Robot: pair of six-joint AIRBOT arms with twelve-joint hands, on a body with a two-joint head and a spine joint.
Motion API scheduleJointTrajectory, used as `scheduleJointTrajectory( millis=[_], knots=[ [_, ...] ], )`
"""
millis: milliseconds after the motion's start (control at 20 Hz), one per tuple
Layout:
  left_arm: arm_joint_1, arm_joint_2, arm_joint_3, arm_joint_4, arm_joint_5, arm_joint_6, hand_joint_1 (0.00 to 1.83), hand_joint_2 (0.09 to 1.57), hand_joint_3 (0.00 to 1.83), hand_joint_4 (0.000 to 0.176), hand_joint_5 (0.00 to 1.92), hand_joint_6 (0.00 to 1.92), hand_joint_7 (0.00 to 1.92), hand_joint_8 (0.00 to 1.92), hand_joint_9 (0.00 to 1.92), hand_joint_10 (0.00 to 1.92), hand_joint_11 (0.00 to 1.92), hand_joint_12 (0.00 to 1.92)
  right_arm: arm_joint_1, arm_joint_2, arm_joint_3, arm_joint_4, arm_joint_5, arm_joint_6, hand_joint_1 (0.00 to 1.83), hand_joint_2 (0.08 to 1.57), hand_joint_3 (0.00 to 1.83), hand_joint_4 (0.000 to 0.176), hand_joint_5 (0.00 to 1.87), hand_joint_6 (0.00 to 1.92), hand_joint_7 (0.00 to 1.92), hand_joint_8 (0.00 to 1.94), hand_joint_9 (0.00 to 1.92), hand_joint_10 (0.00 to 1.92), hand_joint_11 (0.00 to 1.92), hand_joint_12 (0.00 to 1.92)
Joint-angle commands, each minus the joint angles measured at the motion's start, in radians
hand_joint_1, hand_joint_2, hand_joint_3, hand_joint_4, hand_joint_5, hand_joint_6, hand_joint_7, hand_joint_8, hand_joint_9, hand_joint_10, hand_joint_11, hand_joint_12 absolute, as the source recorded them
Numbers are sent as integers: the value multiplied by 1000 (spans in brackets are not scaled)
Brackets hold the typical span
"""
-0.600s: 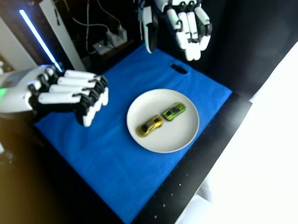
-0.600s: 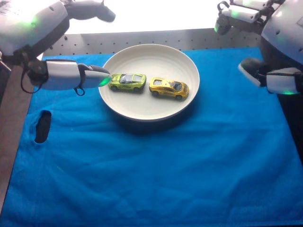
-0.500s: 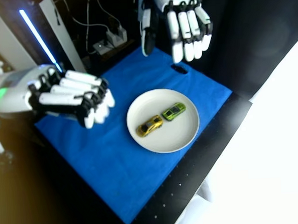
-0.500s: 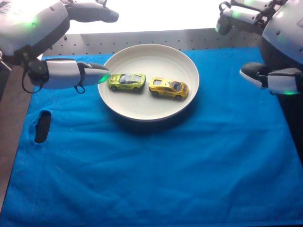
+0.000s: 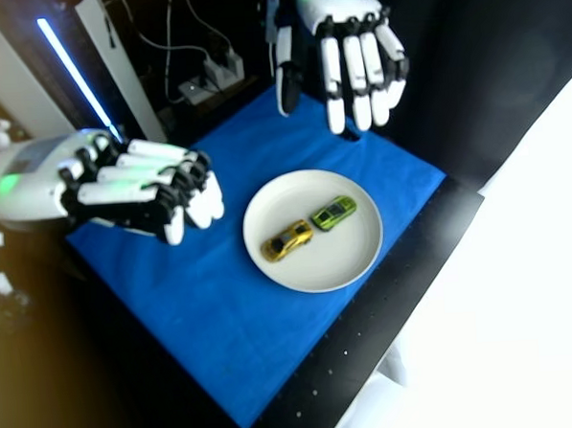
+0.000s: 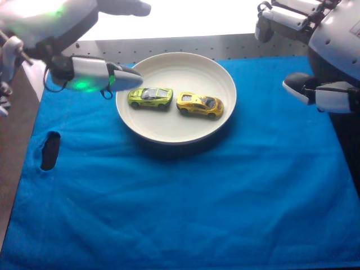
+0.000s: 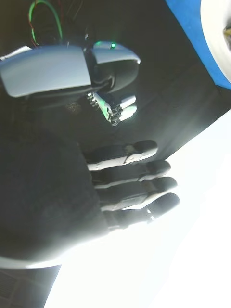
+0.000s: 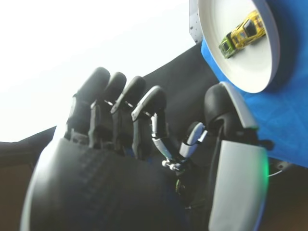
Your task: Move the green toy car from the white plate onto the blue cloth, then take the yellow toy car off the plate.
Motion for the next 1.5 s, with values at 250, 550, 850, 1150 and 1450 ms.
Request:
scheduleJointTrajectory(
  millis=[250, 550, 850, 1150, 1450],
  knots=[
    [-80, -83, 86, 40, 65, -2, 906, 887, 0, 102, 450, 18, 734, 30, 579, 421, 93, 1446, 10, -4, 5, 2, 125, -3, 1116, 959, 306, 0, 285, 1105, 276, 974, 117, 1305, 0, 1899],
    [-110, -163, 174, 44, 192, -1, 816, 915, 2, 0, 718, 18, 789, 7, 612, 383, 90, 1490, 10, -4, 6, 2, 125, -3, 1152, 929, 339, 0, 286, 1179, 296, 987, 159, 1309, 75, 1861],
    [-120, -236, 255, 39, 272, -2, 893, 920, 2, 0, 779, 12, 847, 15, 511, 905, 193, 1666, 10, -5, 7, 1, 126, -3, 1104, 834, 545, 0, 288, 1201, 276, 1027, 149, 1367, 148, 1921],
    [-119, -281, 305, 20, 319, -2, 873, 944, 2, 0, 763, 3, 830, 7, 520, 760, 210, 1555, 10, -6, 7, 1, 126, -3, 1064, 799, 621, 0, 294, 1271, 272, 1091, 141, 1381, 115, 1921],
    [-112, -303, 331, 11, 342, -2, 962, 954, 4, 0, 760, 1, 799, 0, 485, 725, 158, 1563, 10, -6, 7, 1, 127, -3, 1054, 776, 653, 0, 369, 1237, 331, 1060, 198, 1318, 97, 1881]
  ],
)
